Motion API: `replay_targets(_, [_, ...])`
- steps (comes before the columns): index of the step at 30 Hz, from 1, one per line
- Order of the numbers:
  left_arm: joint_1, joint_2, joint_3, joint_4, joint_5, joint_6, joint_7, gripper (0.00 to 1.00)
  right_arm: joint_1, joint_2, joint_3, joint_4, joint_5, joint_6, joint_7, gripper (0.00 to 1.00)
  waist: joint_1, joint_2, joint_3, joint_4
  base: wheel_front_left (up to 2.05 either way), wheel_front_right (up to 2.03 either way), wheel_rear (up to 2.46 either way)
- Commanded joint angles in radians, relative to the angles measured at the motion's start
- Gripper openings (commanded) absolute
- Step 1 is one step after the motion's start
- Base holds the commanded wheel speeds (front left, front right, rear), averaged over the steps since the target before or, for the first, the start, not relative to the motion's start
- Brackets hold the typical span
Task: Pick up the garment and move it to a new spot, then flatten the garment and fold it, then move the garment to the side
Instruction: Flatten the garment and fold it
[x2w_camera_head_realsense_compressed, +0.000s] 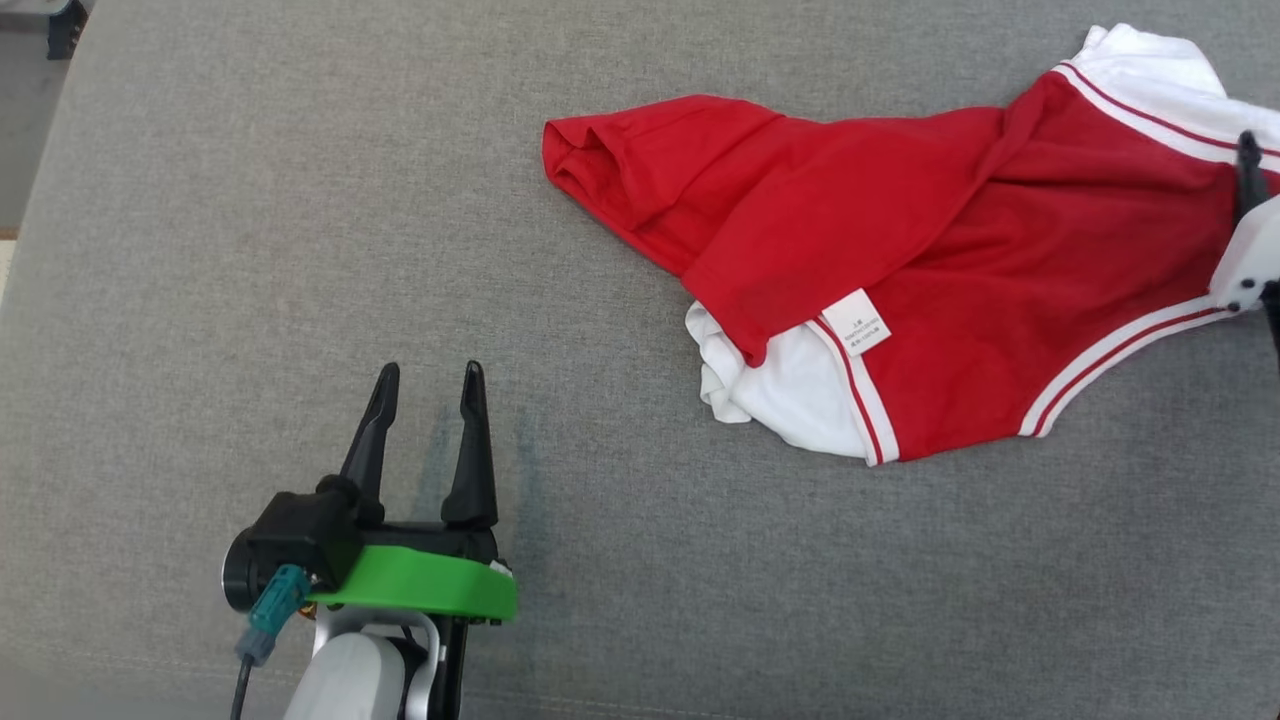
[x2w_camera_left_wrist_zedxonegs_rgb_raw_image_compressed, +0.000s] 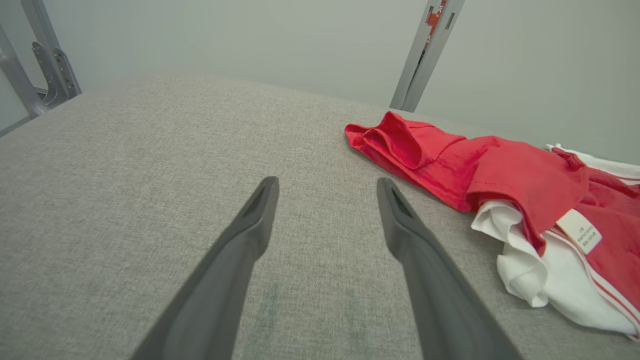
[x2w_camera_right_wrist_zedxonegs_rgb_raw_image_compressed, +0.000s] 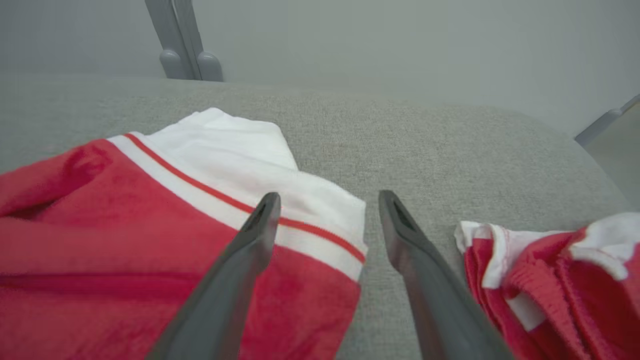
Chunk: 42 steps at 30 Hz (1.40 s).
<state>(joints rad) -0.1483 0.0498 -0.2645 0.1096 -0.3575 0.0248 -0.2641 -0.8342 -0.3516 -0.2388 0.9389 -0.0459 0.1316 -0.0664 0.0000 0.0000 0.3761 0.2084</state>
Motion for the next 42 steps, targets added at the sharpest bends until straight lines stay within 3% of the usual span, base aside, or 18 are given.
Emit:
replay_targets(1, [-0.019,0.002,-0.003,-0.005,0.011,-0.005,0.000,1.00,-0.032,-0.022,-0.005,-0.011,0.013,-0.002,0.010,1.00,0.0000,0.0000,0.027,0.004,0.00,0.00,0.00])
replay_targets(7, [-0.048,0.002,-0.028,-0.022,0.014,-0.012,0.000,1.00,-0.140,-0.073,-0.010,-0.015,-0.008,-0.002,0.081,1.00,0.0000,0.0000,0.092,0.031,0.00,0.00,0.00])
replay_targets(12, [-0.066,0.002,-0.052,-0.032,0.017,-0.008,0.000,1.00,-0.206,-0.089,0.067,0.030,-0.029,-0.002,0.193,1.00,0.0000,0.0000,0.131,0.065,0.00,0.00,0.00])
replay_targets(19, [-0.067,0.002,-0.066,-0.038,0.008,0.004,0.000,1.00,-0.253,-0.093,0.199,0.104,0.026,-0.001,0.356,1.00,0.0000,0.0000,0.142,0.074,0.00,0.00,0.00])
replay_targets(20, [-0.067,0.002,-0.066,-0.038,0.005,0.005,0.000,1.00,-0.257,-0.092,0.216,0.108,0.041,0.000,0.374,0.80,0.0000,0.0000,0.140,0.074,0.00,0.00,0.00])
replay_targets(21, [-0.068,0.002,-0.067,-0.037,0.004,0.007,0.000,1.00,-0.260,-0.092,0.228,0.111,0.054,0.001,0.384,0.47,0.0000,0.0000,0.139,0.073,0.00,0.00,0.00])
replay_targets(23, [-0.072,0.002,-0.068,-0.036,0.001,0.009,0.000,1.00,-0.267,-0.093,0.255,0.107,0.083,0.001,0.400,0.06,0.0000,0.0000,0.138,0.070,0.00,0.00,0.00])
replay_targets(24, [-0.074,0.002,-0.068,-0.036,0.000,0.011,0.000,1.00,-0.270,-0.096,0.269,0.103,0.097,0.001,0.403,0.00,0.0000,0.0000,0.137,0.068,0.00,0.00,0.00])
replay_targets(36, [-0.068,0.002,-0.051,-0.021,0.023,0.003,0.000,1.00,-0.263,-0.129,0.337,0.003,0.170,-0.001,0.199,0.00,0.0000,0.0000,0.073,0.007,0.00,0.00,0.00])
replay_targets(42, [-0.042,0.002,-0.041,-0.011,0.031,-0.001,0.000,1.00,-0.198,-0.128,0.426,-0.096,0.220,-0.001,0.099,0.00,0.0000,0.0000,0.005,-0.037,0.00,0.00,0.00])
